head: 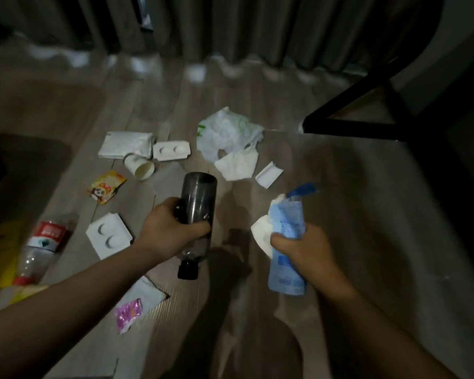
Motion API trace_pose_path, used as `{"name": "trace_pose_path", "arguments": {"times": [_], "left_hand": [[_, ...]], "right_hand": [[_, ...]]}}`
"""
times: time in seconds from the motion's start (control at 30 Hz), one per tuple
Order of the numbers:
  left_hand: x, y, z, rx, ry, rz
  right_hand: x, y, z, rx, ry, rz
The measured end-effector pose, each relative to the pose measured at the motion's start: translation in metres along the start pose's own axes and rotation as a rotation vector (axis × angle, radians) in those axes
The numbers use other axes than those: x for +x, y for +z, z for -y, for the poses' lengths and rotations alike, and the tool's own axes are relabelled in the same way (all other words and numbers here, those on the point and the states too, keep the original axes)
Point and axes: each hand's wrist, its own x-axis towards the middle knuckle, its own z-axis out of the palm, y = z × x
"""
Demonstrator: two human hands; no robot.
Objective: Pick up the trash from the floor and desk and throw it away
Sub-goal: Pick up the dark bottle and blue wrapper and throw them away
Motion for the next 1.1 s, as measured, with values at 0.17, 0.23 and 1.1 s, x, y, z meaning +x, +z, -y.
{"name": "trace_pose_path", "arguments": {"times": [0.17, 0.23, 1.1], "left_hand": [[-0.068, -0.064, -0.119, -0.150, -0.037, 0.002], [-0.101, -0.094, -0.170, -0.178, -0.043, 0.017], [-0.349, -0.375, -0.624, -0.591, 0.464, 0.360]], "right_hand": [[-0.067, -0.067, 0.114, 0.147, 0.045, -0.119], [-0.099, -0.094, 0.165, 0.183, 0.043, -0.157], [-0.437, -0.356, 0.618, 0.334, -0.247, -0.798]]}}
